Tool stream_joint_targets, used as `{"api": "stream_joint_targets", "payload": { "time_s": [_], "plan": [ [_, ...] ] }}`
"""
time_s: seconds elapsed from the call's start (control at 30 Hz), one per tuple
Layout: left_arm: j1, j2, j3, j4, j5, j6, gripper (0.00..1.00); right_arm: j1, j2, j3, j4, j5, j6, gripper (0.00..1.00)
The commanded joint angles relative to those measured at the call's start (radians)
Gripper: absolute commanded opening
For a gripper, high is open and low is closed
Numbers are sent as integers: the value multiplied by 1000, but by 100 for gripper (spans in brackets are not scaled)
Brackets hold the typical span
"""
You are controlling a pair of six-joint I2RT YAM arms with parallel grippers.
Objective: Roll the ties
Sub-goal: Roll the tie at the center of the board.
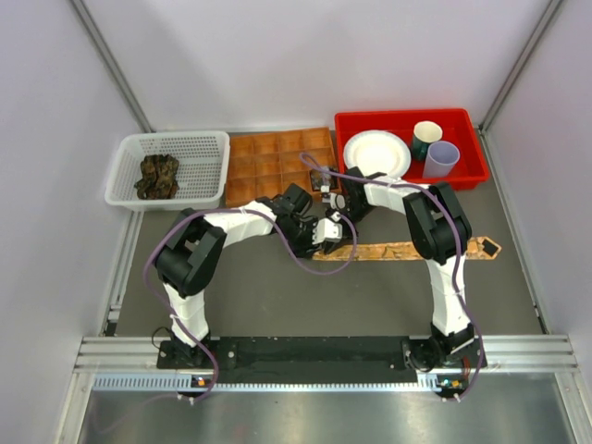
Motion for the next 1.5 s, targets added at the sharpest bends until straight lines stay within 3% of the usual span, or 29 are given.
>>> {"api": "stream_joint_targets", "payload": {
  "time_s": [0.0, 0.37, 0.97, 1.37, 1.47],
  "plan": [
    [-1, -57, 17, -10, 93, -1, 40, 9, 43, -12, 69, 157, -35, 0],
    [-33, 27, 115, -8, 114, -61, 38, 15, 48, -15, 81, 155, -18, 0],
    [-45, 121, 125, -2, 154, -134, 43, 17, 51, -24, 107, 155, 8, 0],
    [-71, 160, 102, -28, 36, -139, 47, 20, 48, -38, 135, 114, 33, 0],
    [-88, 156, 105, -44, -5, -134, 40, 20, 42, -32, 127, 104, 34, 0]
  ]
}}
